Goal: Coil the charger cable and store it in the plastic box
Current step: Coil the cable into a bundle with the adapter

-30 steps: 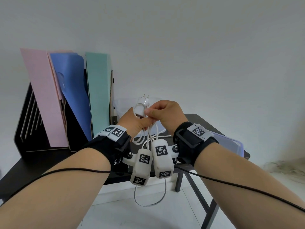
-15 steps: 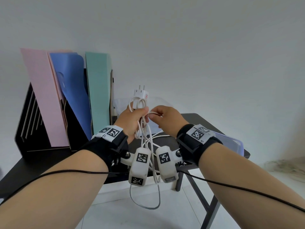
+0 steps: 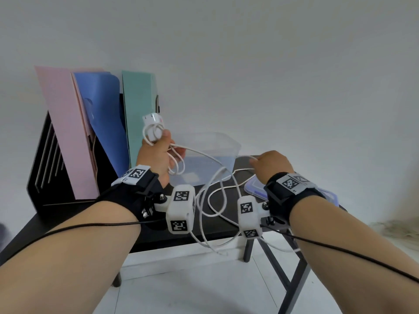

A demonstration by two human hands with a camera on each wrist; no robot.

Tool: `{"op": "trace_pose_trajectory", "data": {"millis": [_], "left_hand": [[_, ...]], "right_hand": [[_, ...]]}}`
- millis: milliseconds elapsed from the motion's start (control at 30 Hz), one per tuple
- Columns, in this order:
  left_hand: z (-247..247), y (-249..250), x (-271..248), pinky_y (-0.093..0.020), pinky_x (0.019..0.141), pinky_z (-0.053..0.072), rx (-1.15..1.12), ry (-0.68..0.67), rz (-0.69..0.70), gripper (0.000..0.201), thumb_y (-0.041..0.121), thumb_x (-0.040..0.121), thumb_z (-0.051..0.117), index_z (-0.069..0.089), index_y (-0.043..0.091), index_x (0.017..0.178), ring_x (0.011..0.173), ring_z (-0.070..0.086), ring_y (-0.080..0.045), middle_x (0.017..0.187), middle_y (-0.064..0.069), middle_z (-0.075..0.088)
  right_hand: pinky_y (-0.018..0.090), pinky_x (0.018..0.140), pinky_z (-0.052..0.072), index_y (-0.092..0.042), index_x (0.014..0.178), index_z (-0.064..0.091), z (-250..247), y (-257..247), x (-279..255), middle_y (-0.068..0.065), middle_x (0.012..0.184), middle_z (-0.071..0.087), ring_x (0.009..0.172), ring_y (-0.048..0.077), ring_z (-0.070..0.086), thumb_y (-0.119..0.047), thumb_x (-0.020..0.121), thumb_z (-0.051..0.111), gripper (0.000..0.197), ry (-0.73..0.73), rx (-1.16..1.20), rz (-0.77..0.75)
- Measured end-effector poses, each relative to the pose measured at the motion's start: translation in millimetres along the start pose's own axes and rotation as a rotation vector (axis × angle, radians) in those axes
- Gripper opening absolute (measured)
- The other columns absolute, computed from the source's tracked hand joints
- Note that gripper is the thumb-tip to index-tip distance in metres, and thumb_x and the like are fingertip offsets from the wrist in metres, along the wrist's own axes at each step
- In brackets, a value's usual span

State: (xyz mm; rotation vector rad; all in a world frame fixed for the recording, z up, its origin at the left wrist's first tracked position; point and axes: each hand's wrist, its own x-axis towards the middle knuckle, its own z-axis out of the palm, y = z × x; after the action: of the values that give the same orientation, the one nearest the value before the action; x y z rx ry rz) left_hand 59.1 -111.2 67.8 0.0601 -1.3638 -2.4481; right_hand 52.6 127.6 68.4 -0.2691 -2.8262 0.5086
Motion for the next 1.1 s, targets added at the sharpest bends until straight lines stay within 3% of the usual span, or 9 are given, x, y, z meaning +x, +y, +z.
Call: {"op": "trace_pose_trajectory", "data": {"millis": [133,233,300,400,533,700,867,1000,1100], "left_hand": [[-0.8,6.0,3.1,-0.038,0.064,0.060,-0.131,-0.004,-0.039,0.022,0.026,0.094,0.054,0.054,0.005,0.103,0.064,0.072,-0.023,0.078,-0.008,0.063],[6.3,5.4,-3.0,-0.041,0.072,0.060,-0.107,-0.029,-0.042,0.021,0.026,0.095,0.053,0.052,0.006,0.104,0.059,0.071,-0.022,0.076,-0.006,0.060],[10.0,2.3,-5.6,-0.045,0.081,0.052,-0.099,-0.013,-0.043,0.022,0.025,0.095,0.052,0.050,0.007,0.107,0.049,0.067,-0.020,0.072,-0.006,0.056],[14.8,-2.3,-8.3,-0.045,0.076,0.050,-0.107,0.004,-0.049,0.021,0.028,0.096,0.051,0.049,0.009,0.104,0.037,0.056,-0.015,0.063,-0.004,0.050],[18.1,-3.8,-11.3,-0.029,0.051,0.054,-0.092,-0.022,-0.048,0.021,0.032,0.097,0.048,0.048,0.011,0.104,0.035,0.043,-0.010,0.056,0.000,0.042],[18.7,-1.3,-7.1,-0.024,0.044,0.046,-0.018,0.005,0.018,0.026,0.036,0.096,0.049,0.048,0.010,0.097,0.034,0.037,-0.009,0.052,0.003,0.040],[16.2,8.1,-3.7,-0.020,0.040,0.038,-0.053,0.016,0.016,0.028,0.040,0.094,0.051,0.049,0.013,0.089,0.036,0.032,-0.011,0.050,0.003,0.036],[9.3,19.5,-3.0,-0.020,0.042,0.032,-0.084,0.043,0.009,0.027,0.043,0.092,0.053,0.052,0.017,0.084,0.041,0.029,-0.011,0.049,0.004,0.036],[2.4,23.3,-1.3,-0.019,0.041,0.030,-0.026,0.068,0.010,0.029,0.044,0.091,0.054,0.053,0.018,0.080,0.041,0.029,-0.009,0.050,0.005,0.036]], "right_hand": [[0.031,0.068,0.040,-0.010,0.058,0.042,-4.1,5.7,1.6,0.005,0.062,0.045,0.077,0.028,0.051,-0.033,0.095,0.046,0.044,-0.020,-0.080,0.110],[0.030,0.067,0.040,-0.007,0.062,0.049,-3.2,-3.9,-3.4,0.010,0.076,0.057,0.077,0.027,0.052,-0.018,0.092,0.046,0.032,-0.057,-0.075,0.082],[0.030,0.072,0.045,-0.006,0.088,0.063,-1.8,-12.9,-8.9,0.012,0.100,0.064,0.085,0.029,0.057,-0.011,0.085,0.047,0.017,-0.056,0.006,0.002],[0.027,0.080,0.044,-0.016,0.128,0.055,1.9,-29.1,-22.4,0.009,0.124,0.057,0.094,0.023,0.058,-0.012,0.082,0.052,0.046,-0.069,0.222,-0.166],[0.021,0.081,0.042,-0.021,0.118,0.062,8.7,-49.5,-38.3,-0.001,0.119,0.064,0.092,0.011,0.060,-0.030,0.085,0.063,0.034,-0.320,0.399,-0.335],[0.016,0.063,0.046,-0.028,0.096,0.066,14.8,-68.6,-56.1,-0.006,0.087,0.067,0.064,0.005,0.055,-0.027,0.079,0.071,0.018,-0.595,0.406,-0.436],[0.024,0.060,0.046,-0.023,0.057,0.059,30.3,-65.7,-63.9,-0.008,0.060,0.058,0.058,0.010,0.053,-0.016,0.070,0.069,0.018,-0.636,0.056,-0.475],[0.030,0.069,0.053,-0.022,0.059,0.059,30.0,-48.8,-57.9,-0.002,0.064,0.062,0.062,0.014,0.055,-0.017,0.073,0.068,0.017,-0.622,0.016,-0.394],[0.022,0.055,0.043,-0.017,0.066,0.060,22.0,-37.3,-50.5,0.001,0.067,0.063,0.057,0.014,0.052,-0.026,0.080,0.068,0.019,-0.580,0.057,-0.309]]}}
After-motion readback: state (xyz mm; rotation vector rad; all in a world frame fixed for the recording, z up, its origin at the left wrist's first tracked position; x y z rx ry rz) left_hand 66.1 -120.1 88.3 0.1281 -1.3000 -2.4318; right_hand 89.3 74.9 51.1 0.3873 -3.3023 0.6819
